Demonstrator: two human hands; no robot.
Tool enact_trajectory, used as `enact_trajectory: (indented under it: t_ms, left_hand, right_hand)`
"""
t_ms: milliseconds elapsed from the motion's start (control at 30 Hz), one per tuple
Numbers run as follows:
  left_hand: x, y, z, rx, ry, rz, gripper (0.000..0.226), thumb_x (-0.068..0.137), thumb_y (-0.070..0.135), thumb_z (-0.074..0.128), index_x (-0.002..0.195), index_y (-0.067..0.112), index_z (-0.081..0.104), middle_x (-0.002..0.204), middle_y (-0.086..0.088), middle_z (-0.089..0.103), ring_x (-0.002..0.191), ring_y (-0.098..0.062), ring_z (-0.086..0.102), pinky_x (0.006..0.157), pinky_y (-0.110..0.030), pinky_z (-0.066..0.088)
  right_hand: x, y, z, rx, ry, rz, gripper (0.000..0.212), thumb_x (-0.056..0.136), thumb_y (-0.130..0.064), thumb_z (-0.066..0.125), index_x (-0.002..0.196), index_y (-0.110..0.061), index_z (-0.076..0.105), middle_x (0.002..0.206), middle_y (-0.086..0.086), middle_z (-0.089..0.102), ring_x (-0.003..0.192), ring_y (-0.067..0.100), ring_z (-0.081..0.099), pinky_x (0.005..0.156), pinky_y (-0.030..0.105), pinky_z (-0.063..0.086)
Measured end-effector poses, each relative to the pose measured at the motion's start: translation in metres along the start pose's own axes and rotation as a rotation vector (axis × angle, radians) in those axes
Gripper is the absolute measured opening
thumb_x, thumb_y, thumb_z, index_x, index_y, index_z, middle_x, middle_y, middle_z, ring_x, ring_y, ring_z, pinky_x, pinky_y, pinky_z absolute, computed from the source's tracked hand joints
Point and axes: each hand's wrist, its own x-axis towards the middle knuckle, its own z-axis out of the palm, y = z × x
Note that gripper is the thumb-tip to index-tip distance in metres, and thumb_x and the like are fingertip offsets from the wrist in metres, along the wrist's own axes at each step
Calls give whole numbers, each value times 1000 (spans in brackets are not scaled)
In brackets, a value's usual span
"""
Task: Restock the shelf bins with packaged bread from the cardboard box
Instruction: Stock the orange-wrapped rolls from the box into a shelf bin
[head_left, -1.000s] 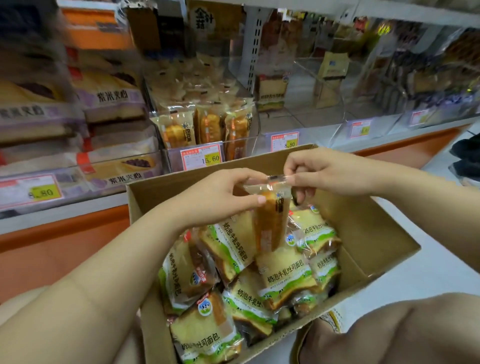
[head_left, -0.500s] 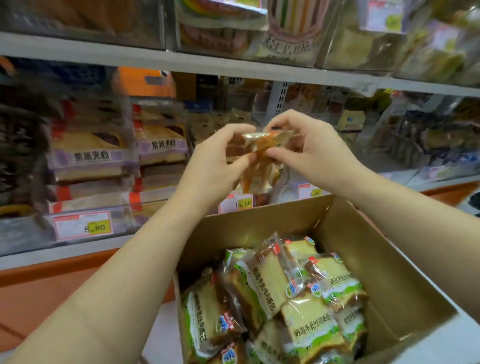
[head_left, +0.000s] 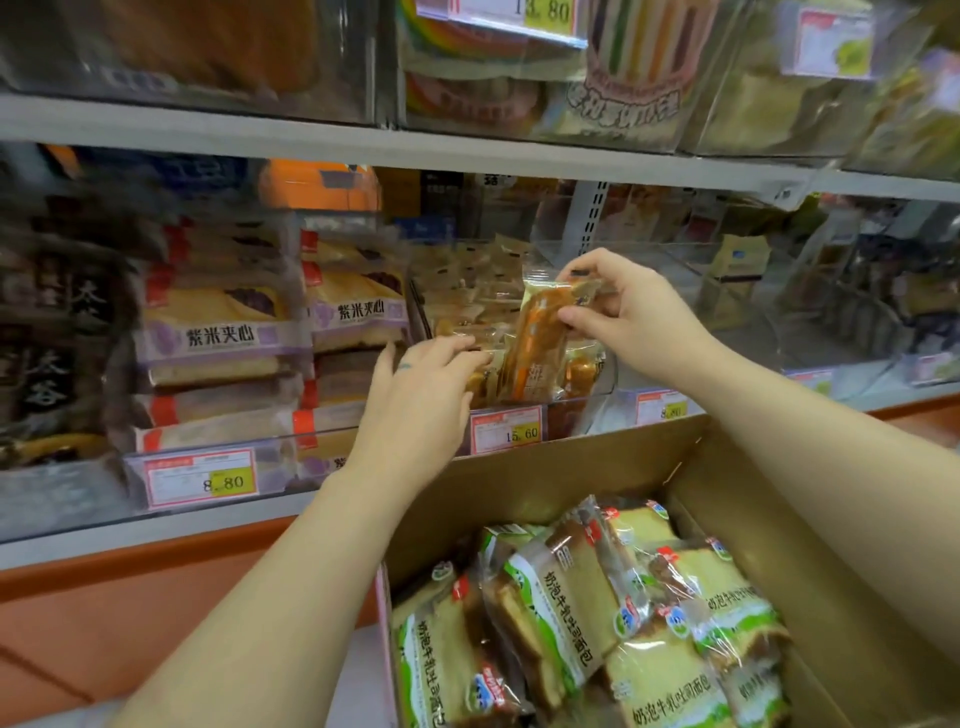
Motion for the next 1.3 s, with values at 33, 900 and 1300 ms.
enact_trajectory:
  t_ms: [33,900,1300]
  left_hand:
    - [0,1,1,-1,1,0,45,97,21,49,140,31,43,148,10,37,139,-13,29,117,-46,11]
    - [-2,2,16,-61,77,21,47,94,9,52,138,26,47,148,3,40,142,-19,27,116,-51,12]
    - [-1,-8,20,-75,125,7,48,92,4,54,135,24,51,145,2,45,142,-19,29,116,-52,14]
  right_hand:
    - [2,1,1,0,-7,9,26,89,-18,64,107,-31,51,103,0,66,83,15,69,81,42,56]
    - [-14,17,33,-632,151,-465,27,83,-13,67,109,-10,66,111,8,67,106,29,59,95,44,43]
    - [-21,27,65,-476,179,-357,35,77,-7,73,111,-9,65,111,7,68,108,27,59,92,41,45]
